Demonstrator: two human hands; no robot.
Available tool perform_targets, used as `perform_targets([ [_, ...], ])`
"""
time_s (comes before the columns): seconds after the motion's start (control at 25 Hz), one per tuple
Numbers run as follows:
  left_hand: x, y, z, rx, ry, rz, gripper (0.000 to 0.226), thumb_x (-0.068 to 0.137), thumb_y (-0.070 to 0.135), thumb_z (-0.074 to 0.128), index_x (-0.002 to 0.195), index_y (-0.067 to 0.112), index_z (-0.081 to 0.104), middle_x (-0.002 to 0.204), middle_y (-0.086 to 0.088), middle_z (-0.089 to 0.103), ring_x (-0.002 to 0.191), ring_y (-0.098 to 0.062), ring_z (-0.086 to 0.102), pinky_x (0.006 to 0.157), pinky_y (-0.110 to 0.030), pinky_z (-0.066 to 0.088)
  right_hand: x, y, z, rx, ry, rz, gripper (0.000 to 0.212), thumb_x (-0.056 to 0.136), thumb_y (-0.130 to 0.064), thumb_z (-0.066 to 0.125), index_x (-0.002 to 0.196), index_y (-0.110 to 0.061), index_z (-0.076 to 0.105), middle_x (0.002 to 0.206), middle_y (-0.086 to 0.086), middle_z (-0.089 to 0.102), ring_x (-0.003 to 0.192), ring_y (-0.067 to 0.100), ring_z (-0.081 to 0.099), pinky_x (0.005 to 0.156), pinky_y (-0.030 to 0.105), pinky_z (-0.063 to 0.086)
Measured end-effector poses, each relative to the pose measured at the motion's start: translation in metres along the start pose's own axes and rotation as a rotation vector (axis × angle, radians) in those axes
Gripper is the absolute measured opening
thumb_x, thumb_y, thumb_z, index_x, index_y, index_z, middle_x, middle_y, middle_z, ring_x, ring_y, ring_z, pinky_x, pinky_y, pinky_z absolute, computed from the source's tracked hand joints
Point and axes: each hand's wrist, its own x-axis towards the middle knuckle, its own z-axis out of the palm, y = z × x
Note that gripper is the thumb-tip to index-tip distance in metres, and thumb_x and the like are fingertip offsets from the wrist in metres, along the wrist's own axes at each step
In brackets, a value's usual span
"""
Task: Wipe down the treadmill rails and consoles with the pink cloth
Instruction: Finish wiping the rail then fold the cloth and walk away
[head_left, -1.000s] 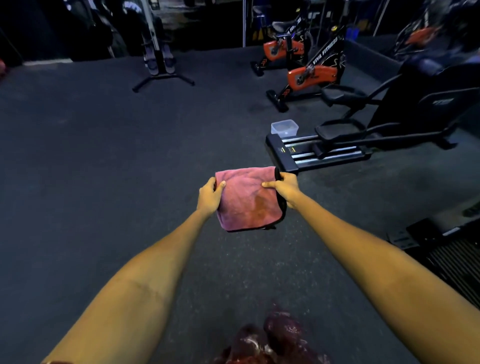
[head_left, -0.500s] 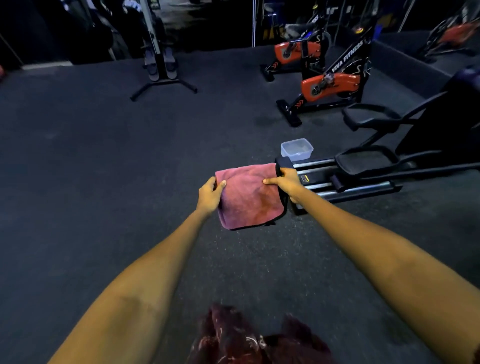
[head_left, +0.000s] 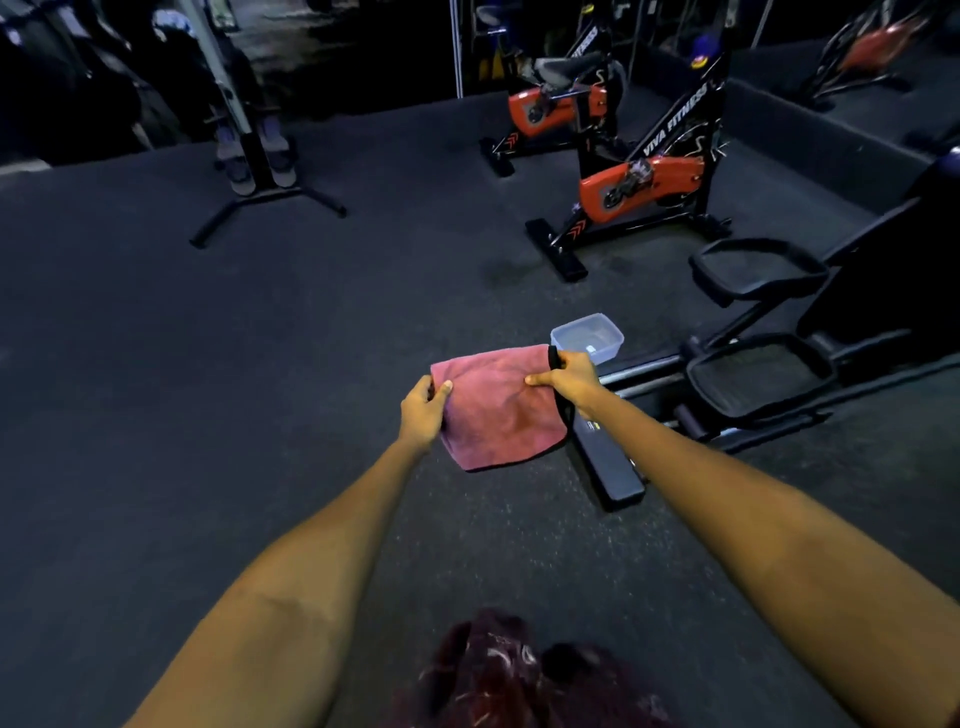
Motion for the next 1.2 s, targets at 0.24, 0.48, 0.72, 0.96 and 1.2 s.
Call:
perform_targets([
  [0.24, 0.155, 0.029, 0.067, 0.007, -0.099, -0.046, 0.023, 0.093, 0.016, 0.054, 0.105, -0.003, 0.059, 0.096, -0.008, 0.058, 0.088, -0.017, 0.05, 0.078, -0.028, 0.042, 0.14, -0.025, -0.027, -0.015, 0.097, 0.04, 0.036, 0.065, -0.005, 0.081, 0.098, 0.002, 0.068, 0.086, 0.006, 0.062, 0.077, 0.017, 0.057, 0.055, 0.016, 0.046],
  [0.48, 0.298, 0.052, 0.167, -0.051, -0.148, -0.128, 0.017, 0.092, 0.018, 0.056, 0.103, 0.007, 0.06, 0.102, -0.019, 0.063, 0.087, -0.019, 0.052, 0.083, -0.044, 0.049, 0.303, -0.03, -0.079, -0.055, 0.107, 0.093, 0.037, 0.066, -0.004, 0.08, 0.1, 0.003, 0.067, 0.086, 0.006, 0.061, 0.08, 0.016, 0.055, 0.062, 0.023, 0.048],
  [0.72, 0.406, 0.089, 0.255, -0.128, -0.154, -0.194, 0.025, 0.092, 0.012, 0.056, 0.112, -0.004, 0.059, 0.111, -0.018, 0.062, 0.092, -0.018, 0.052, 0.089, -0.038, 0.046, 0.439, -0.048, -0.137, -0.134, 0.118, 0.143, 0.04, 0.065, -0.008, 0.083, 0.102, 0.0, 0.068, 0.092, 0.006, 0.062, 0.086, 0.015, 0.056, 0.072, 0.027, 0.045],
  [0.96, 0.516, 0.087, 0.338, -0.173, -0.175, -0.312, 0.024, 0.091, 0.009, 0.056, 0.107, -0.009, 0.059, 0.087, -0.007, 0.058, 0.074, -0.015, 0.051, 0.078, -0.033, 0.042, 0.567, -0.04, -0.171, -0.312, 0.053, 0.115, 0.041, 0.066, -0.009, 0.082, 0.103, 0.0, 0.069, 0.102, 0.014, 0.069, 0.087, 0.012, 0.057, 0.073, 0.02, 0.04],
  [1.2, 0.61, 0.062, 0.421, -0.215, -0.22, -0.468, 0.023, 0.092, 0.007, 0.053, 0.112, -0.005, 0.058, 0.089, -0.004, 0.058, 0.071, -0.006, 0.051, 0.058, -0.007, 0.044, 0.689, 0.01, -0.187, -0.393, 0.033, 0.194, 0.039, 0.066, -0.011, 0.082, 0.101, 0.0, 0.07, 0.097, 0.016, 0.07, 0.089, 0.02, 0.064, 0.075, 0.025, 0.046],
])
